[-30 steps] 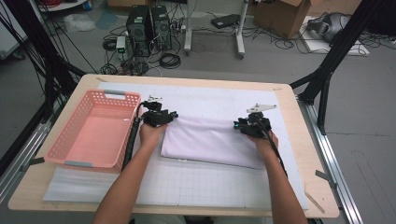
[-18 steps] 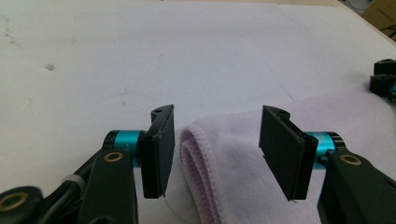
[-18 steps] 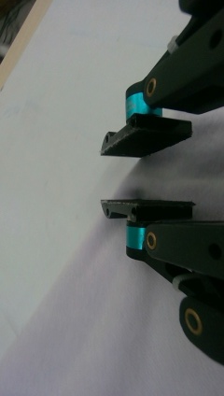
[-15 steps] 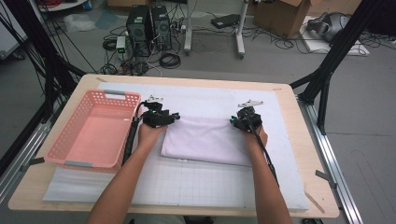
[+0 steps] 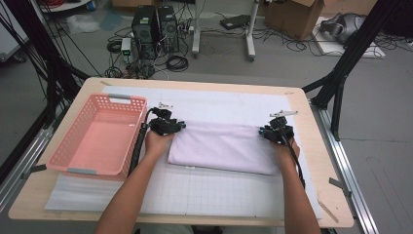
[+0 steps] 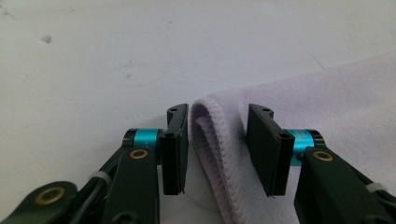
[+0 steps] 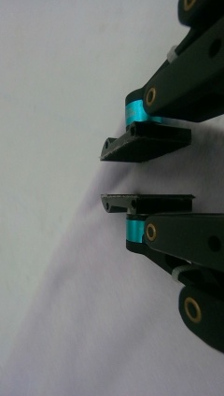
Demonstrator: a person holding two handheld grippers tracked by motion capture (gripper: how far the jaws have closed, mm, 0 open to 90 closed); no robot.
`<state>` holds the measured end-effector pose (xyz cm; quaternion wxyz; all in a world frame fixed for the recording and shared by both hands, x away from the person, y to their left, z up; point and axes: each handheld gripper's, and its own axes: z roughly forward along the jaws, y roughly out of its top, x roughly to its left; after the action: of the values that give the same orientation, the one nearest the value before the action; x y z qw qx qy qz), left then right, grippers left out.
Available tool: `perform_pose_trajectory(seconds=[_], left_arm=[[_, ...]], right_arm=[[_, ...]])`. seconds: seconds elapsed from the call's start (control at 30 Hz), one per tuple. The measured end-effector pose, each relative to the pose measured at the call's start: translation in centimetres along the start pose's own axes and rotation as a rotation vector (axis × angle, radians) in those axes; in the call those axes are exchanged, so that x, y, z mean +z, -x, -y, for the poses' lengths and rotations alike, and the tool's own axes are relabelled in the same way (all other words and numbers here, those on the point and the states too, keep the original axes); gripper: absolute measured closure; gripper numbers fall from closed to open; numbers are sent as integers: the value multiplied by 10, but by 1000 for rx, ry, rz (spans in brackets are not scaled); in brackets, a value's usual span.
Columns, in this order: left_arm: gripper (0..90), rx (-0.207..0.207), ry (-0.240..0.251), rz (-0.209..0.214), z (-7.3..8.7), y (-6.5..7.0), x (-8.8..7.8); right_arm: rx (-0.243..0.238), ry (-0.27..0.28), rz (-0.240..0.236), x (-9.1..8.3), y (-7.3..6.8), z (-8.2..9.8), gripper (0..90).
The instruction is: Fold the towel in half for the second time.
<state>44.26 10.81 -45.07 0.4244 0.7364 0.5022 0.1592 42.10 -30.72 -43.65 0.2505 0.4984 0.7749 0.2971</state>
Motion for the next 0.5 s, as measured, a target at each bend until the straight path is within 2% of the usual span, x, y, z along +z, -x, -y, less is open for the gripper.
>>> perform_pose_trajectory(seconds=[0.03,0.13,0.17,0.23,0.3,0.33,0.37,0.4,0.47,0.5], left_arm=[[582,-5,1,-14,1,0,-2],[568,-24,2,-20,1,-2,-6],[567,-19,13,-7,-1,-2,-12],[552,-21,69,15,0,0,-20],[507,-13,79,29,1,2,-24],[480,-20,103,67,3,5,-31],[465,-20,103,67,3,5,-31],[449,-20,112,119,7,8,-38],[435,-18,125,130,9,10,-41],[407,-8,137,143,10,11,-45]], right_arm=[[17,1,20,0,4,1,734],[50,45,3,-8,7,0,681],[59,68,-13,-13,7,-1,661],[62,112,-27,-24,8,-2,617],[73,145,-47,-35,10,-3,537],[80,155,-56,-40,9,-2,510],[74,169,-63,-45,9,-1,501],[62,181,-70,-50,7,1,486],[48,186,-74,-54,7,4,462],[32,192,-89,-64,5,12,430]])
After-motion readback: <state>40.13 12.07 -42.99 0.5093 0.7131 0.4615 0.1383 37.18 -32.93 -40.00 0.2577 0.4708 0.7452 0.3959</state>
